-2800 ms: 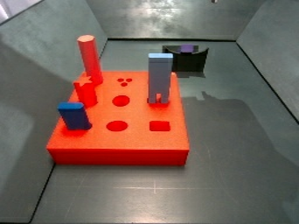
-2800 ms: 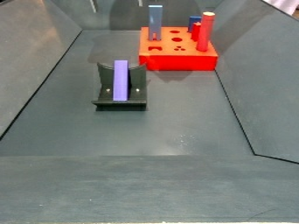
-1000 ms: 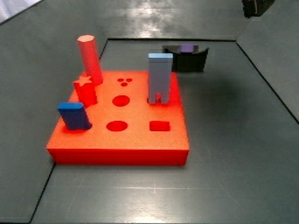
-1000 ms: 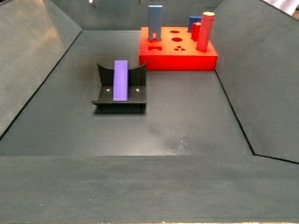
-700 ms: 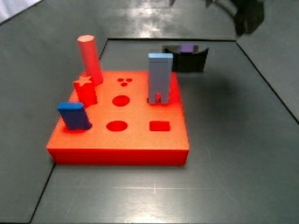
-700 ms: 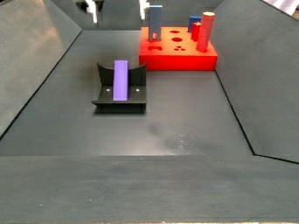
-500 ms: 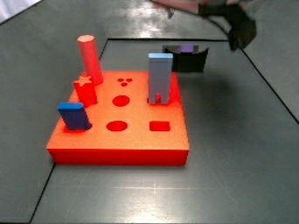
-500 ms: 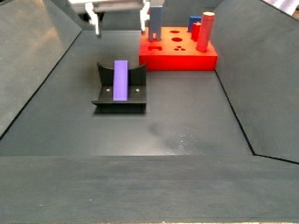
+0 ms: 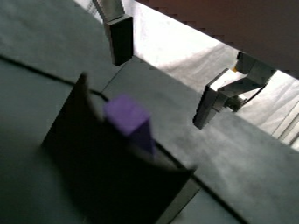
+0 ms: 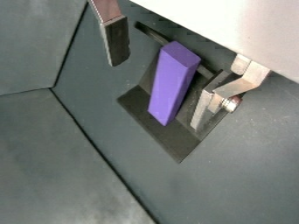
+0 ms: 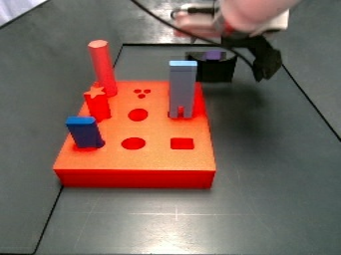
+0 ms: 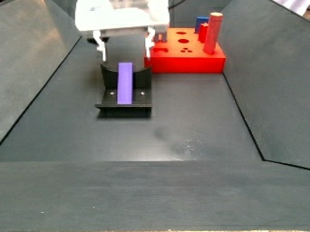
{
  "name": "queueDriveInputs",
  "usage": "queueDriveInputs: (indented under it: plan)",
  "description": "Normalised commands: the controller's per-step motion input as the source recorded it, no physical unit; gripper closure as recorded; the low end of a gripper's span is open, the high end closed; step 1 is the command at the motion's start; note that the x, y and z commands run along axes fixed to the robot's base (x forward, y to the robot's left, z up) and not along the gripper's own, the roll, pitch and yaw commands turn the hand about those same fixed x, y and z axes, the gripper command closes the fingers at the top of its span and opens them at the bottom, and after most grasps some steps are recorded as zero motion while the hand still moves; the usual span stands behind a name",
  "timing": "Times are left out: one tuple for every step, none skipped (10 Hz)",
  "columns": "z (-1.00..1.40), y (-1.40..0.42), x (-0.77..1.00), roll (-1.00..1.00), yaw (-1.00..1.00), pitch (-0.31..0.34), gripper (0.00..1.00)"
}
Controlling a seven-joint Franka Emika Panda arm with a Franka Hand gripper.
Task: Pick up the rectangle object. Move up. Place the rectangle object on the fixture. Regrasp the rectangle object. Move to above the board. Insert the rectangle object.
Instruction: Regrasp the rectangle object, then move to above the board.
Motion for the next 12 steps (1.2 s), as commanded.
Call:
queueDriveInputs:
  plan:
    - [-0.75, 0.02, 0.09, 0.06, -0.01, -0.045, 0.00]
    - [-0.61, 0.02, 0.08, 0.06, 0.00, -0.048, 0.00]
    - [-0.42, 0.01, 0.06, 0.06, 0.00, -0.050, 0.00]
    - [-0.28, 0.01, 0.06, 0.06, 0.00, -0.046, 0.00]
    - [-0.20, 0.00, 0.05, 0.05, 0.00, -0.032, 0.00]
    - [-0.33, 0.00, 0.00, 0.00, 0.00, 0.000, 1.00]
    - [1.00, 0.10, 0.24, 0.20, 0.01, -0.054, 1.00]
    - [1.00, 0.10, 0.23, 0.19, 0.00, -0.040, 1.00]
    - [1.00, 0.09, 0.22, 0.16, -0.02, -0.027, 1.00]
    - [1.00, 0.09, 0.21, 0.10, -0.05, -0.014, 1.00]
    - [1.00, 0.08, 0.20, 0.09, -0.05, 0.000, 1.00]
    - [1.00, 0.08, 0.20, 0.06, -0.05, 0.032, 1.00]
